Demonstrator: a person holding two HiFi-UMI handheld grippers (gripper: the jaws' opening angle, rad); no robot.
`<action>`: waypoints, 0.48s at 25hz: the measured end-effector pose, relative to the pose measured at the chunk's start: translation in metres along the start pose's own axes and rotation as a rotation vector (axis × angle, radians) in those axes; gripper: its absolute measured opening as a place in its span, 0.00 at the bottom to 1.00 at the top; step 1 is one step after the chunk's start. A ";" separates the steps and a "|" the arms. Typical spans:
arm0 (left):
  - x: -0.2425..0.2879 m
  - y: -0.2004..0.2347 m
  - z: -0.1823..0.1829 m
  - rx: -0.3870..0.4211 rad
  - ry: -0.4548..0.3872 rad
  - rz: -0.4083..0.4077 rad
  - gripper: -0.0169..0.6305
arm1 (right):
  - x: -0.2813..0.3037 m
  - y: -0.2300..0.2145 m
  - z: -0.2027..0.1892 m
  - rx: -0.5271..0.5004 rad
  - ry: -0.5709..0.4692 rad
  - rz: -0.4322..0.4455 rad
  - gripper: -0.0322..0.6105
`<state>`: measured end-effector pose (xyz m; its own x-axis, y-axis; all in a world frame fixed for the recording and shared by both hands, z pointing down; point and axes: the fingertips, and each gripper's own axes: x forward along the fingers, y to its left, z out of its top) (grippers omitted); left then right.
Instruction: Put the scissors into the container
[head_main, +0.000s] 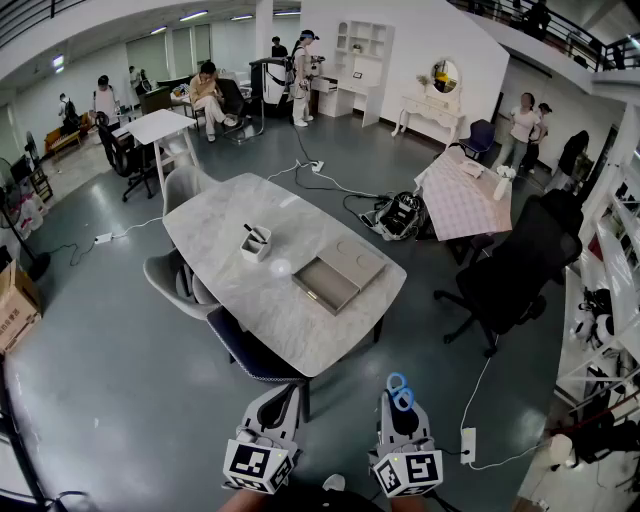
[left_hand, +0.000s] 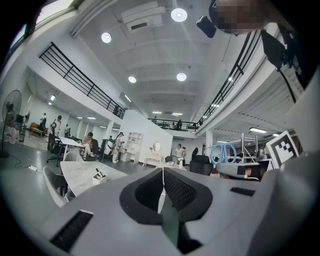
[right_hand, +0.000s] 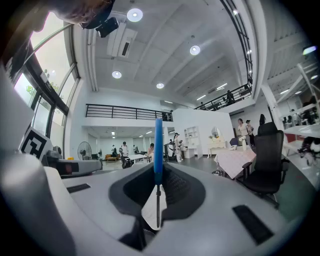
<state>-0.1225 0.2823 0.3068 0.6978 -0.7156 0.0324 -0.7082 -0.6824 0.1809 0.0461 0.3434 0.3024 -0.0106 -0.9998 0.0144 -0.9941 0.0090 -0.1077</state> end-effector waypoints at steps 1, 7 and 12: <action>-0.001 -0.002 0.000 0.001 0.002 -0.002 0.05 | -0.001 0.000 -0.001 0.000 0.003 0.001 0.10; -0.003 -0.007 -0.002 0.009 -0.001 0.001 0.05 | -0.007 -0.003 -0.003 0.002 0.004 0.003 0.10; -0.005 -0.012 -0.002 0.011 0.002 0.008 0.05 | -0.011 -0.008 0.001 0.012 -0.011 0.003 0.10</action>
<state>-0.1170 0.2941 0.3064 0.6926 -0.7204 0.0362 -0.7146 -0.6785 0.1700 0.0539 0.3542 0.3022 -0.0124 -0.9999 0.0028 -0.9927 0.0119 -0.1198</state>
